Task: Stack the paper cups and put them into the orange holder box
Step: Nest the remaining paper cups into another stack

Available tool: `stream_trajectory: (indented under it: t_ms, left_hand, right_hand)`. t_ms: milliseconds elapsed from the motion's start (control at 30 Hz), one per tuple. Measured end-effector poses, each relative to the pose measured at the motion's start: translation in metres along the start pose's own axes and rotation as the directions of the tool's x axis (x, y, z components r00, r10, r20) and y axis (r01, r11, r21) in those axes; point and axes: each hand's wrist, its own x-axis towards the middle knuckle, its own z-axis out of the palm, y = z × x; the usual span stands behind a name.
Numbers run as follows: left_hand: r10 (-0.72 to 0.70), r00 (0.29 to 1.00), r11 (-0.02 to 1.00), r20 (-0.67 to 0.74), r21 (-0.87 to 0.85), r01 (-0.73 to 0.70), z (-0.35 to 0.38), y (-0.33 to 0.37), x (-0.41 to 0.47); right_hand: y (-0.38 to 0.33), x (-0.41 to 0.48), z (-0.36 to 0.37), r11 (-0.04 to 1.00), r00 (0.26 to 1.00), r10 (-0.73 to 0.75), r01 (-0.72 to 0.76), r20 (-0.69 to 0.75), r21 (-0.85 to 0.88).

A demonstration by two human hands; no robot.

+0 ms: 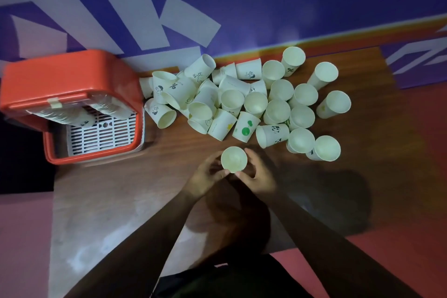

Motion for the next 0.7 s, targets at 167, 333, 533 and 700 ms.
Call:
stream_trajectory:
  t_ms: [167, 333, 533, 700]
  left_hand:
    - [0.034, 0.976, 0.997, -0.214, 0.077, -0.018, -0.028, 0.02, 0.019]
    - [0.114, 0.868, 0.965, -0.484, 0.26, 0.019, -0.055, 0.055, 0.052]
    - [0.133, 0.814, 0.948, -0.565, 0.312, 0.062, -0.057, 0.084, 0.077]
    - [0.086, 0.863, 0.948, -0.499, 0.306, 0.083, -0.055, 0.093, 0.092]
  right_hand:
    - [-0.016, 0.028, -0.057, 0.899, 0.991, -0.135, 0.117, -0.014, -0.422]
    - [-0.017, 0.06, -0.078, 0.632, 0.94, -0.341, 0.233, 0.005, -0.739]
    - [-0.01, 0.07, -0.08, 0.59, 0.984, -0.177, 0.097, -0.011, -0.801]
    - [-0.004, 0.072, -0.077, 0.555, 0.98, -0.196, 0.146, 0.042, -0.819]
